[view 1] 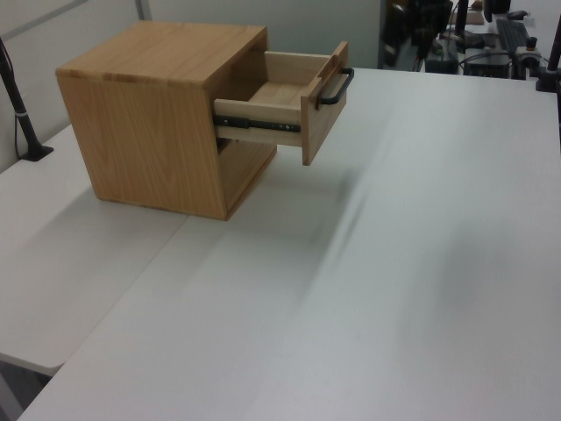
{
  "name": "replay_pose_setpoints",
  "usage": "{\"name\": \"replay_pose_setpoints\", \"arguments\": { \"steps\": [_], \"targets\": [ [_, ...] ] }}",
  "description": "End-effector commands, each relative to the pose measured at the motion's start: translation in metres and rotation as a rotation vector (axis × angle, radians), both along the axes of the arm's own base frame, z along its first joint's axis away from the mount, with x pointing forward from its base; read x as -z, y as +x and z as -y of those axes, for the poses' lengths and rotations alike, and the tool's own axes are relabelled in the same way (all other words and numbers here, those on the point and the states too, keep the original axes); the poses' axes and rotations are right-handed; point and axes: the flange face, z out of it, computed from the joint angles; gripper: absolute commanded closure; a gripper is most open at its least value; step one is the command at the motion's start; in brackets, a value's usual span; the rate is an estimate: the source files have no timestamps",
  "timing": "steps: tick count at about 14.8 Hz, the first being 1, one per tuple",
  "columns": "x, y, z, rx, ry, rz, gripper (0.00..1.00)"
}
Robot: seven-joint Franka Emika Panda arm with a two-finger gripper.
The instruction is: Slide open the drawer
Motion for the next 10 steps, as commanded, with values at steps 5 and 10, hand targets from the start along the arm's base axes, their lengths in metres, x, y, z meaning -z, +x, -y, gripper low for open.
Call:
{"name": "replay_pose_setpoints", "arguments": {
  "steps": [5, 10],
  "targets": [
    [0.011, -0.021, 0.017, -0.518, -0.183, -0.296, 0.00],
    [0.036, 0.021, 0.019, -0.508, -0.277, -0.349, 0.00]
  ]
}}
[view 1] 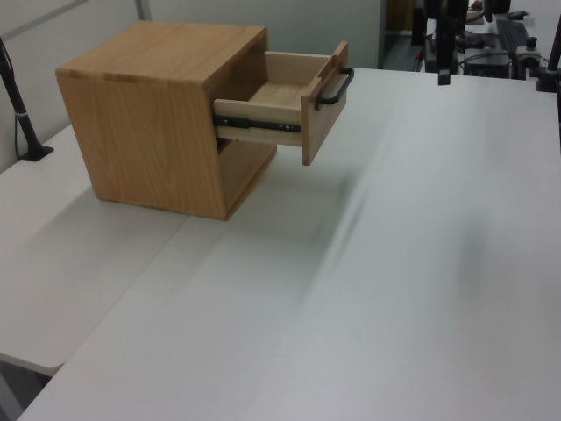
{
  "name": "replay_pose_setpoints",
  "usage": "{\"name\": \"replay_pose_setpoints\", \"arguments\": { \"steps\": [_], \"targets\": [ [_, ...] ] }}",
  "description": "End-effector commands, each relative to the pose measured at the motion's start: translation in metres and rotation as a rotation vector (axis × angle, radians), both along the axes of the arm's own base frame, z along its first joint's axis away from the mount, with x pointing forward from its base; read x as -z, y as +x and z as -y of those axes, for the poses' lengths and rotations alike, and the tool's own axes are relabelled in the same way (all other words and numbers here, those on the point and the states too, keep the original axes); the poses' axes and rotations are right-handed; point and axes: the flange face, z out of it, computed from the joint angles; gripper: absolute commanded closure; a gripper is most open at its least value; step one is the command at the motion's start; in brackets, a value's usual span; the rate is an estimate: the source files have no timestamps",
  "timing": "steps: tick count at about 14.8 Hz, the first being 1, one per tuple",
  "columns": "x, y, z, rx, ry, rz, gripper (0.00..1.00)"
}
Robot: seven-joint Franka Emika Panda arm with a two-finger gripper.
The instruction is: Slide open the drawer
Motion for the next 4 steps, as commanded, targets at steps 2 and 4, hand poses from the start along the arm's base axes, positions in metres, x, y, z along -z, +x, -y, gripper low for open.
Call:
{"name": "replay_pose_setpoints", "arguments": {
  "steps": [2, 4],
  "targets": [
    [0.0139, 0.0271, 0.0001, -0.031, -0.082, -0.037, 0.00],
    [0.0138, 0.0274, -0.0003, -0.032, -0.078, -0.035, 0.00]
  ]
}}
